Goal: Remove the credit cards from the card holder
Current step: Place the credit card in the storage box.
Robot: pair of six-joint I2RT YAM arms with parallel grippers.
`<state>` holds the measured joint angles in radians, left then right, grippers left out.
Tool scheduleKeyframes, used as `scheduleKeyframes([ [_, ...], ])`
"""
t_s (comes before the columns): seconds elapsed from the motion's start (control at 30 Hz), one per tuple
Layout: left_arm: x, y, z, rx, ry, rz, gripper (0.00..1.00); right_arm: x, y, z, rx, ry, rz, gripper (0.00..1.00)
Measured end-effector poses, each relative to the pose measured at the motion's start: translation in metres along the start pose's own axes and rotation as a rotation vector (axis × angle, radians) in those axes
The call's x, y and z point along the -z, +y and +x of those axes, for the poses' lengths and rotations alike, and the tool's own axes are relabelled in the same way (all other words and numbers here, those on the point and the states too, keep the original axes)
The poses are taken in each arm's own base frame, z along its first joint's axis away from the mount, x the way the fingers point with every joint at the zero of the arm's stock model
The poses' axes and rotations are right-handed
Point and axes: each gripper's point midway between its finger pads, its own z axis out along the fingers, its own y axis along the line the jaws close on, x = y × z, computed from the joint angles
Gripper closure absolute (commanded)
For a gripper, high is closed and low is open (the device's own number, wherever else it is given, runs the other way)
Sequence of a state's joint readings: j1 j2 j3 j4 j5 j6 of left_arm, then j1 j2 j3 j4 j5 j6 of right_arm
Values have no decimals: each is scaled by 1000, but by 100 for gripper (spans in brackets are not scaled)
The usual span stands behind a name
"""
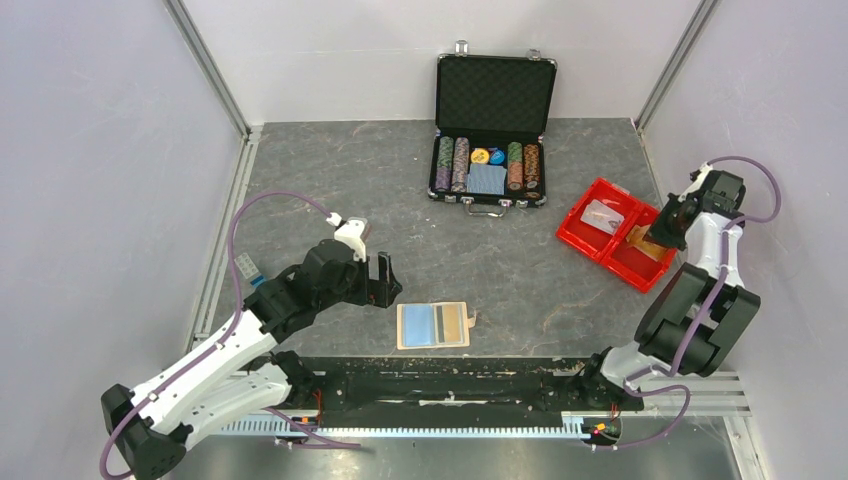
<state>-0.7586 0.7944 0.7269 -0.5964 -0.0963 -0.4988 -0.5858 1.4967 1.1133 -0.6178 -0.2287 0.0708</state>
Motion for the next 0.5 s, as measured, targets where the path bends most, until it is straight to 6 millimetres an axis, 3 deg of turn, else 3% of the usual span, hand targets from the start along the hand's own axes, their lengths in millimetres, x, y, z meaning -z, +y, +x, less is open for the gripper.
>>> scheduleKeyframes([
  [0.23,-2,1,2,-1,11,-6,0,-10,2,-15,-2,-19,-16,100],
  [0.5,-5,2,4,-3,24,-12,0,-21,0,-18,-5,-3,-21,97],
])
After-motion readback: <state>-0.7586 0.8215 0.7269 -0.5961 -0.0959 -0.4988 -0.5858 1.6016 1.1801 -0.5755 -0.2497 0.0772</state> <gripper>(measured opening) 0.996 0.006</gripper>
